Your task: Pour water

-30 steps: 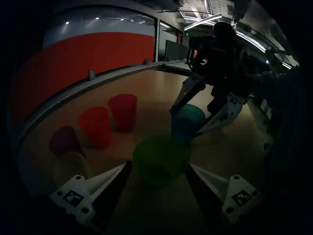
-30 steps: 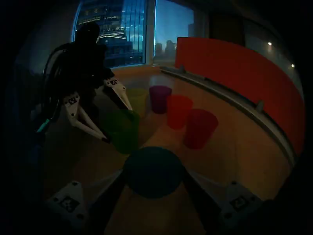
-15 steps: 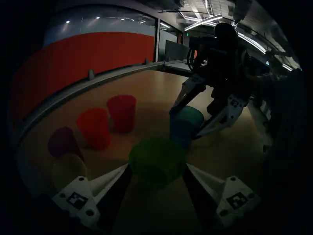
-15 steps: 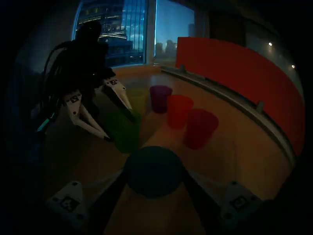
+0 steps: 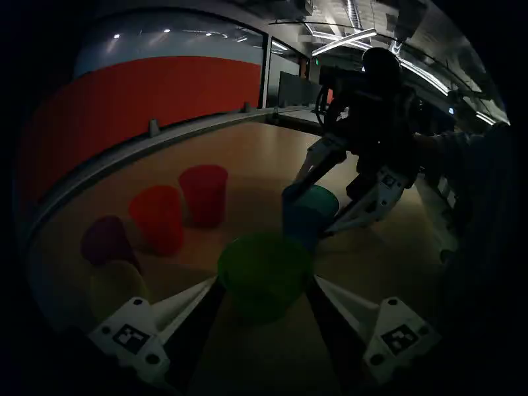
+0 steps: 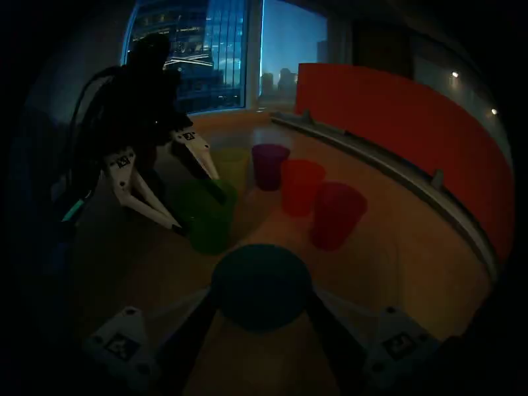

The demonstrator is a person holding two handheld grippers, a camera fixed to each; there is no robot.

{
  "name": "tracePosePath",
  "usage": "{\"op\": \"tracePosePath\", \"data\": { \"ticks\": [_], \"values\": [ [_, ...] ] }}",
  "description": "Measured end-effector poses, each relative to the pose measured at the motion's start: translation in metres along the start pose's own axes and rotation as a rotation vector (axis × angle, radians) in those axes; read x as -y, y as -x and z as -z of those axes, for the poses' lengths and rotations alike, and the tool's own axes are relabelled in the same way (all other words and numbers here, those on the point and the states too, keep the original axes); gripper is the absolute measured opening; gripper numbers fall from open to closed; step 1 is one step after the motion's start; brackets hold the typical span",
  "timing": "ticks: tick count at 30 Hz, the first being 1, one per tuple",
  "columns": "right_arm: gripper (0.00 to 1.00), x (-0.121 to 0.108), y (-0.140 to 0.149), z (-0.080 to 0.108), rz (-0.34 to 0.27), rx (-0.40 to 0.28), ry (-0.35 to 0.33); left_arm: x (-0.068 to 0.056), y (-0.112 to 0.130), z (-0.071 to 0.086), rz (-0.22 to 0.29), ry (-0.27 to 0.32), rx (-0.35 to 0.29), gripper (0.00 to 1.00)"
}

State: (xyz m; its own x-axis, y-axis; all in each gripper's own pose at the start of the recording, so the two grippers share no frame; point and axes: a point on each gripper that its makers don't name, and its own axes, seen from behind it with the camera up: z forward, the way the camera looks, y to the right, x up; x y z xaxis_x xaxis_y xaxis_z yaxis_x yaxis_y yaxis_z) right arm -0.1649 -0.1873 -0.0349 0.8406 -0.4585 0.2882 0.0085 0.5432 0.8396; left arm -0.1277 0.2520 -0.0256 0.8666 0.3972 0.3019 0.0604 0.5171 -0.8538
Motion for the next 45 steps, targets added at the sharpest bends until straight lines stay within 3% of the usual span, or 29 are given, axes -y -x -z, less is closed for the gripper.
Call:
{"op": "tracePosePath", "data": {
  "ticks": [8, 20, 45],
  "values": [
    [0.94, -0.001, -0.005, 0.007, 0.002, -0.018, 0.025, 0.002, -0.01, 0.01, 0.01, -0.017, -0.036, 0.85],
    [0.94, -0.002, -0.047, 0.032, -0.012, -0.111, 0.067, 0.004, -0.041, 0.04, 0.027, -0.065, -0.135, 0.85],
    [0.93, 0.014, -0.148, 0.078, -0.022, -0.382, 0.118, 0.005, -0.103, 0.108, -0.005, -0.166, -0.333, 0.85]
  ]
}}
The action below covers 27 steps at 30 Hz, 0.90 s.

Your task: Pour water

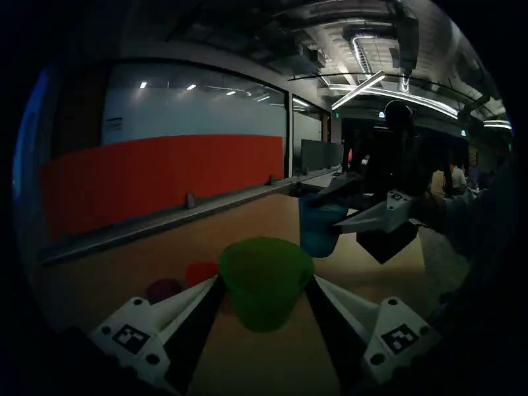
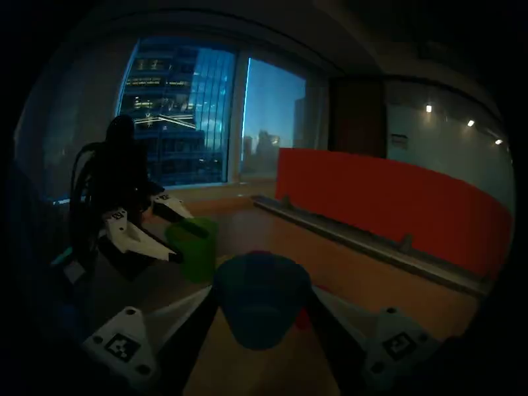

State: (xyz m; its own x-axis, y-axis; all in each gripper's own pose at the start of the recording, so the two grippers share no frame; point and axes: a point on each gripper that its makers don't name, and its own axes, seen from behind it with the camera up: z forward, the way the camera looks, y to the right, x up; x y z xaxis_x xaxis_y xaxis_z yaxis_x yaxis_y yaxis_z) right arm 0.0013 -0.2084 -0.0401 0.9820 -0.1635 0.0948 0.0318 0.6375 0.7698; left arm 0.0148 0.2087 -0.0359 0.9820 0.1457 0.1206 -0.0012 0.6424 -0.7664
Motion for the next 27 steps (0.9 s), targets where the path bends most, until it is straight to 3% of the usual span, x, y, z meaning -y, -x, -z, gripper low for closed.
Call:
{"op": "tracePosePath", "data": {
  "ticks": [9, 27],
  "values": [
    [0.92, 0.0, -0.028, 0.001, -0.013, -0.083, 0.011, -0.002, -0.023, 0.008, 0.009, -0.007, -0.065, 0.85],
    [0.92, 0.0, -0.043, 0.0, -0.008, -0.112, 0.011, -0.005, -0.04, 0.013, 0.001, -0.008, -0.103, 0.85]
  ]
}}
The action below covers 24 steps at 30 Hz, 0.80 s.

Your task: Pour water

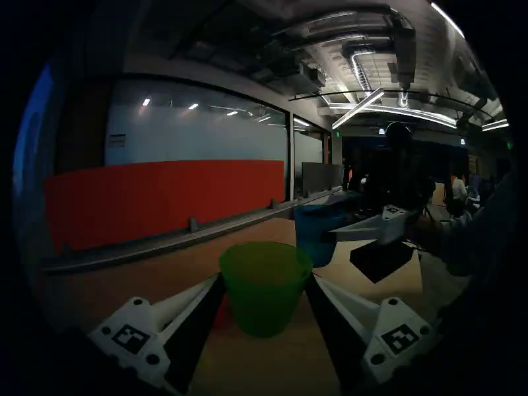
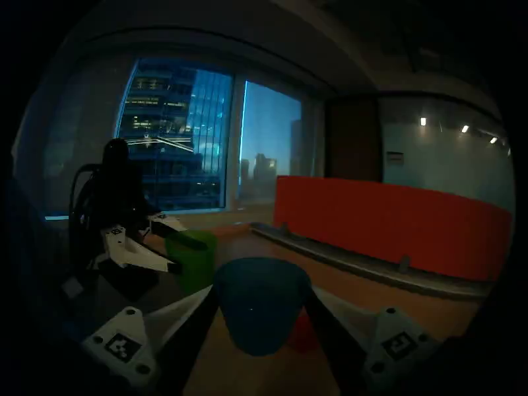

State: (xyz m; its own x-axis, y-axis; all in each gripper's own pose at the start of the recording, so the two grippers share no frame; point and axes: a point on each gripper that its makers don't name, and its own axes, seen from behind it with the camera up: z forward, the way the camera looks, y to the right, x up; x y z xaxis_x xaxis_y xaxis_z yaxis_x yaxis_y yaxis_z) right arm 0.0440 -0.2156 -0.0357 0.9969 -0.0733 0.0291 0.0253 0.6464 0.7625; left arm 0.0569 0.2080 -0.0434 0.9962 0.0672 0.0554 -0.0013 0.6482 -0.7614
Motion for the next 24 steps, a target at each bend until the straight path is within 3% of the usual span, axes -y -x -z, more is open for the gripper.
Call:
{"op": "tracePosePath", "data": {
  "ticks": [14, 24],
  "values": [
    [0.91, -0.002, -0.014, -0.005, 0.066, 0.004, -0.013, -0.004, 0.006, -0.001, 0.002, 0.011, -0.001, 0.85],
    [0.91, -0.006, -0.033, -0.01, 0.187, 0.008, -0.02, -0.008, 0.008, -0.003, 0.004, 0.026, -0.003, 0.86]
  ]
}}
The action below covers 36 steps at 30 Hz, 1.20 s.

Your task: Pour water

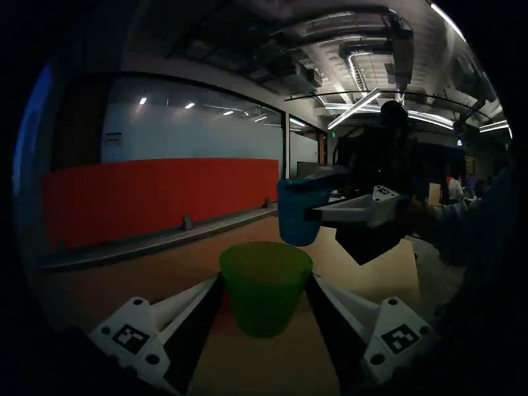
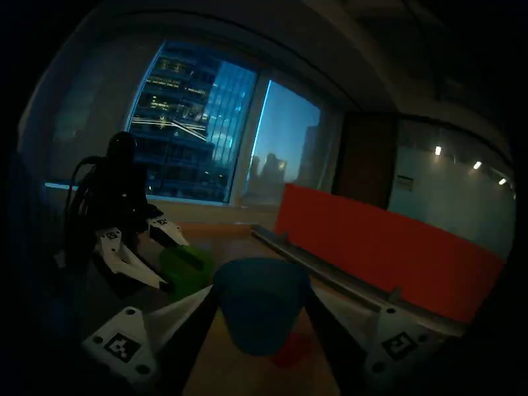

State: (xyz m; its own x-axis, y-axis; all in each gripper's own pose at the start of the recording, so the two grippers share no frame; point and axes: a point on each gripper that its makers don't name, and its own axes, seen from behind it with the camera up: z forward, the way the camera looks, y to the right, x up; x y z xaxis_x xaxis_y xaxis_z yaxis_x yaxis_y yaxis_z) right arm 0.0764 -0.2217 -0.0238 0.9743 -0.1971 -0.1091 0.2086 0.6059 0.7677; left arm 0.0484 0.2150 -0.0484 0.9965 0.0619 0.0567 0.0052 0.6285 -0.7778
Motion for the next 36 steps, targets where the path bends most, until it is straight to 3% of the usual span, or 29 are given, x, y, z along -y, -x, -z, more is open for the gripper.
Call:
{"op": "tracePosePath", "data": {
  "ticks": [21, 36],
  "values": [
    [0.9, -0.01, -0.048, -0.017, 0.339, 0.012, 0.0, -0.002, -0.001, -0.007, 0.011, 0.007, -0.005, 0.85],
    [0.9, -0.018, -0.072, -0.033, 0.539, 0.017, 0.024, -0.008, -0.003, -0.009, 0.003, 0.019, -0.005, 0.85]
  ]
}}
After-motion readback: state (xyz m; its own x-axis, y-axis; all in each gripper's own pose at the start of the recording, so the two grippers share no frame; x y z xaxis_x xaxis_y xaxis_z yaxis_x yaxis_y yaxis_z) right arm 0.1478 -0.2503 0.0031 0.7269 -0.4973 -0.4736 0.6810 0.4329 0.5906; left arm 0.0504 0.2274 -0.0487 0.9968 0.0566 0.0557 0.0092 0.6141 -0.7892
